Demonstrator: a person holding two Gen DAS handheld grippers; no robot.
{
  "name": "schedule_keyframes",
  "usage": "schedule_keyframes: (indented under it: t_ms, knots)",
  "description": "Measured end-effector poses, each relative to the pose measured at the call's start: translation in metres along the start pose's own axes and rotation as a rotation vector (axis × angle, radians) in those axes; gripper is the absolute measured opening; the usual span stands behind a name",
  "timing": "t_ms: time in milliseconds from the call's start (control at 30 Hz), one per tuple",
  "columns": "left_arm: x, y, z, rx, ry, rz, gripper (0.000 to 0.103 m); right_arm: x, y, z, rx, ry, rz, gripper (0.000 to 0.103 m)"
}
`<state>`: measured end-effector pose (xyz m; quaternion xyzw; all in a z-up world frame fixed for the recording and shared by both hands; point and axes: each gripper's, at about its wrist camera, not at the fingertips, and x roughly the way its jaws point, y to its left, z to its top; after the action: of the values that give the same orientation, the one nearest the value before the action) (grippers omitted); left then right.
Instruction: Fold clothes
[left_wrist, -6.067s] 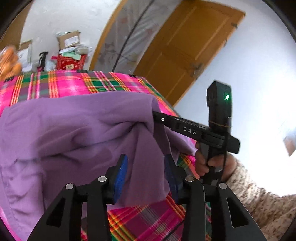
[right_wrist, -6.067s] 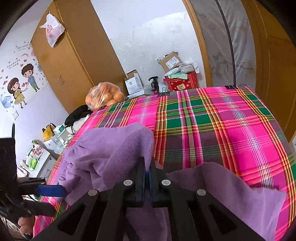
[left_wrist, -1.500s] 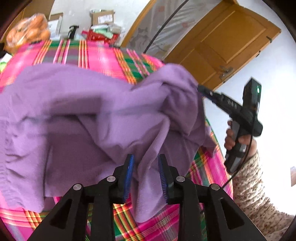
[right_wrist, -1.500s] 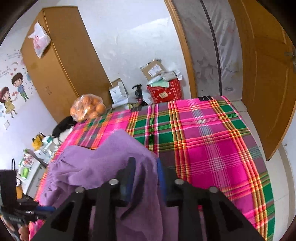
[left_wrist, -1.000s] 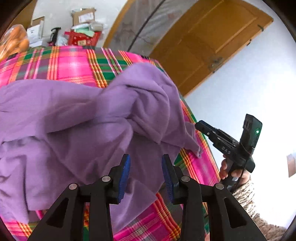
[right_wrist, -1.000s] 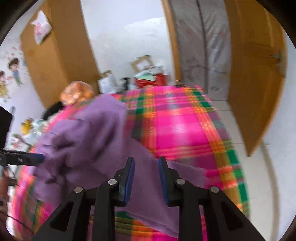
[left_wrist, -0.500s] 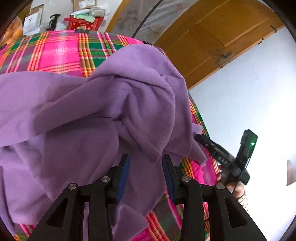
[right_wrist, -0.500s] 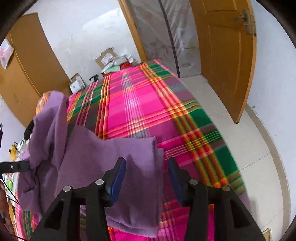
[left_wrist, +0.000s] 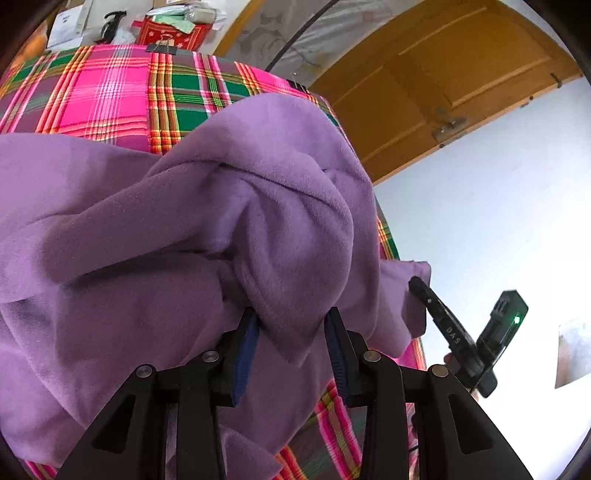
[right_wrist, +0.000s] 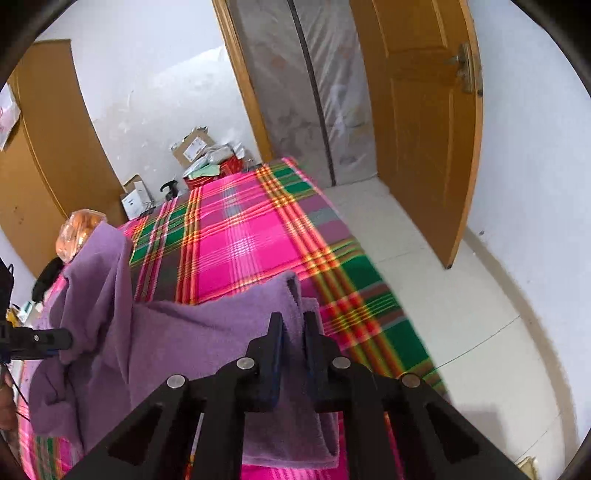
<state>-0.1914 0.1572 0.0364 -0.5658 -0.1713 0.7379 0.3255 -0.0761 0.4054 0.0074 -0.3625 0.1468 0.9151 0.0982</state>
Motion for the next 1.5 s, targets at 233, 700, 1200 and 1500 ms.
schedule_keyframes:
  t_ms: [233, 700, 1200, 1500]
  knots:
    - [0.003, 0.001, 0.007, -0.033, -0.009, -0.03, 0.037, -0.018, 0.015, -0.009, -0.017, -0.08, -0.092, 0.036]
    - [-0.007, 0.006, 0.017, -0.032, -0.042, -0.043, 0.037, 0.005, 0.114, -0.038, -0.311, 0.006, 0.129, 0.045]
    - [-0.018, 0.022, 0.02, -0.049, -0.072, -0.051, 0.038, -0.008, 0.145, -0.027, -0.472, -0.068, 0.067, 0.004]
    - [-0.03, 0.026, 0.012, -0.016, -0.083, -0.032, 0.038, 0.007, 0.145, 0.02, -0.46, -0.097, 0.002, 0.004]
